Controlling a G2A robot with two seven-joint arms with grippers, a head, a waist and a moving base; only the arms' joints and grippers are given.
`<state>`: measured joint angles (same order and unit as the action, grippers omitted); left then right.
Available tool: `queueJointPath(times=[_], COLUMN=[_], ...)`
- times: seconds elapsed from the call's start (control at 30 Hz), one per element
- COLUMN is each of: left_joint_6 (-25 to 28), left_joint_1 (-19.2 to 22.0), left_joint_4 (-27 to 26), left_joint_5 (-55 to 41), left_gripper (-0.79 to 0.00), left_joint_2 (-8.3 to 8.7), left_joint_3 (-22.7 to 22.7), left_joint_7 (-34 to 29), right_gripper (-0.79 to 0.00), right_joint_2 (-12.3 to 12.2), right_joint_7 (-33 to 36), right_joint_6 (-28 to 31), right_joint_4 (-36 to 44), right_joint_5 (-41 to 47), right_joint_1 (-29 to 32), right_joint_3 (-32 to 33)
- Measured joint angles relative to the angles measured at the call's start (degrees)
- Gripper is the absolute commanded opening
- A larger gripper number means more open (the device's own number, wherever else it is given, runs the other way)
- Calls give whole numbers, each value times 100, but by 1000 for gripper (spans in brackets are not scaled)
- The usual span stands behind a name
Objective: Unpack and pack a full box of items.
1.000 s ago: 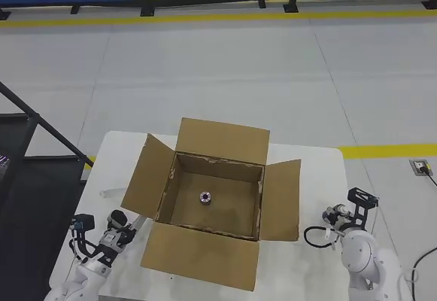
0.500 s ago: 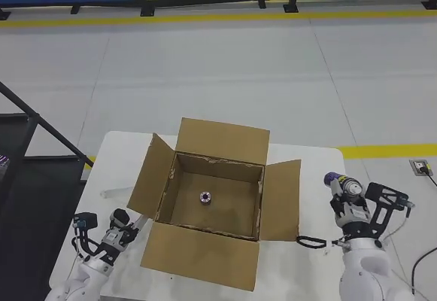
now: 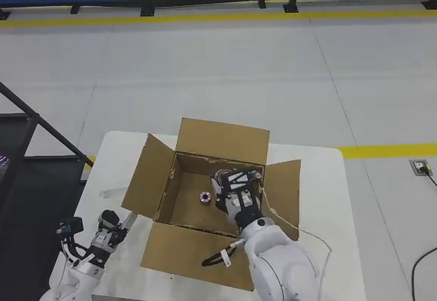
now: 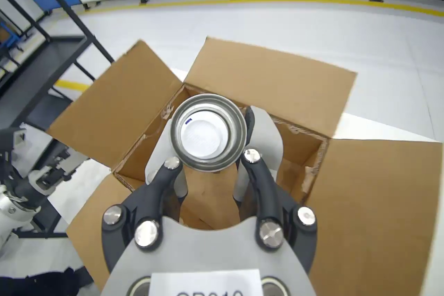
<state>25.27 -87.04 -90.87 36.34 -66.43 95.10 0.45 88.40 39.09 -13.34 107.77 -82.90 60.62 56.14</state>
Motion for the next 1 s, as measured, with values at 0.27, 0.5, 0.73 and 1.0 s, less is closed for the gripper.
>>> queueJointPath(times=[0.27, 0.5, 0.73, 1.0], left_joint_6=[32, 35, 29, -31], left_joint_1=[-90, -87, -115, -175], left_joint_4=[-60, -128, -187, -298], left_joint_5=[-71, 17, 57, 44], left_gripper=[0, 0, 0, 0], left_joint_2=[3, -3, -3, -8], left_joint_3=[99, 45, 64, 148], left_joint_7=[15, -26, -39, 95], right_gripper=[-785, -785, -468, -43], right_joint_2=[326, 434, 503, 507], right_joint_7=[1244, 1244, 1150, 1207], right_joint_6=[-709, -670, -614, -619], right_joint_4=[-2684, -3761, -4080, -3782], right_joint_5=[174, 528, 636, 429], right_joint_1=[-1537, -1889, -1943, -1775], right_joint_3=[-402, -333, -339, -293])
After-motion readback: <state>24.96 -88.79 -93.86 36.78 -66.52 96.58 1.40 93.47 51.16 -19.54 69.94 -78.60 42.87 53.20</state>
